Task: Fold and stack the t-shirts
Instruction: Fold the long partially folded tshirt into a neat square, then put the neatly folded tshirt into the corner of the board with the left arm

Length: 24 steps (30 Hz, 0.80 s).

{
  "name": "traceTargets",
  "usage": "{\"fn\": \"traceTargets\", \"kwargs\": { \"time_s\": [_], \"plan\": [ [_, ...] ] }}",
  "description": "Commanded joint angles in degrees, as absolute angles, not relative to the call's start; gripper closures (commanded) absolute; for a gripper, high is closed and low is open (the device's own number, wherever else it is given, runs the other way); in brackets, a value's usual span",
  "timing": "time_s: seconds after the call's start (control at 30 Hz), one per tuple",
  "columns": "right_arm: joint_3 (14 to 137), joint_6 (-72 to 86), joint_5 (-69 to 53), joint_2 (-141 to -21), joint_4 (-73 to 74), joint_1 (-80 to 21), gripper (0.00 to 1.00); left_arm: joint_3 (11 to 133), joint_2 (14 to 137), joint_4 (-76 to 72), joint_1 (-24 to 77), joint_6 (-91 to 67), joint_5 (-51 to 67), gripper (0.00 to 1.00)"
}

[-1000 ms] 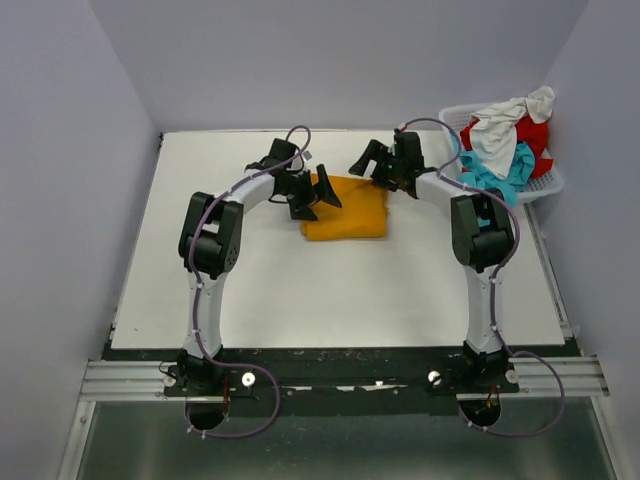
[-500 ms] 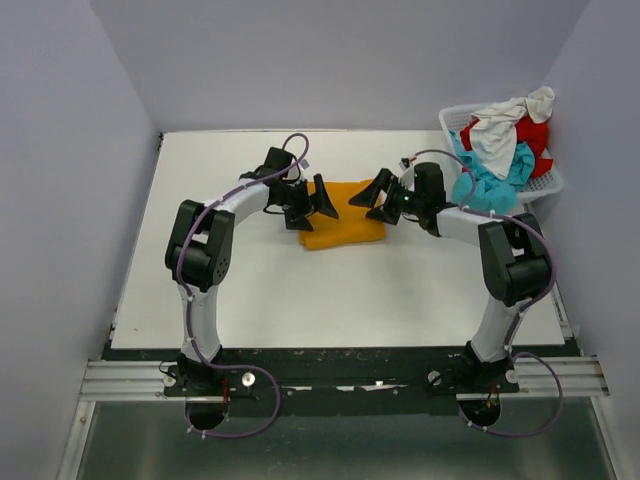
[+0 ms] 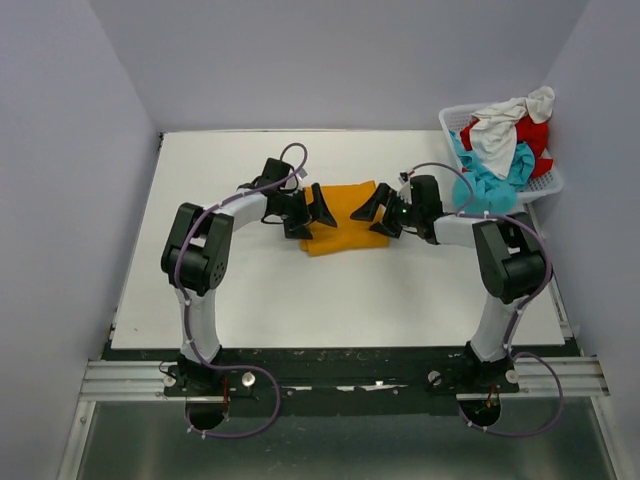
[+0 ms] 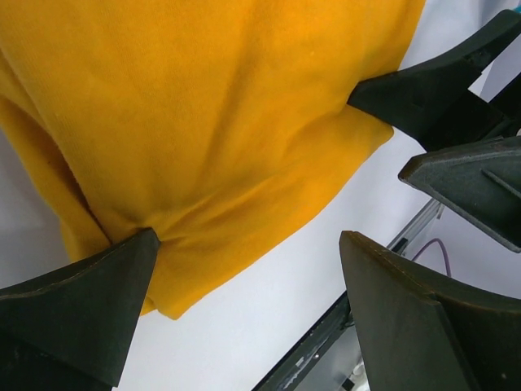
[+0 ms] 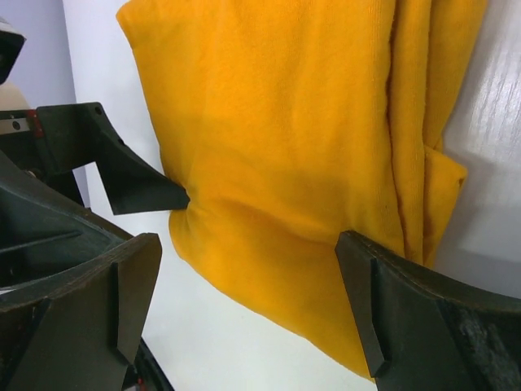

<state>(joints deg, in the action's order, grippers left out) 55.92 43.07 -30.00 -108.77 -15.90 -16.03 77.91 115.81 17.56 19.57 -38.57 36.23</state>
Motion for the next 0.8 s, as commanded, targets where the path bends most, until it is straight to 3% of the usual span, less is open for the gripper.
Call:
{"fn": "traceTargets", "kwargs": {
  "time_s": [0.0,0.23,0.4,0.63,0.77],
  "plan": [
    [48.5,37.0,-23.5,-108.8,-4.7,-17.8,0.0,70.4,110.0,20.9,19.7,-37.5,31.4,0.01],
    [43.5,33.0,-23.9,-92.2,3.9,-21.1,0.0,53.9,92.5,16.3,23.4,-38.5,30.7,0.01],
    [42.1,34.9,-16.4,-77.5,8.2,-21.3,0.0,52.1,85.6,16.6,24.4,-40.2,25.1,0.01],
    [36.8,38.6,-4.4,-62.0,10.0,-21.2,0.0,65.8,101.2,23.1,24.1,-39.9,20.3,0.03],
    [36.3,38.2,-3.5,-58.3,12.9,-21.1,0.0,67.6,107.2,21.7,24.2,-41.3,21.2,0.14]
  ]
}}
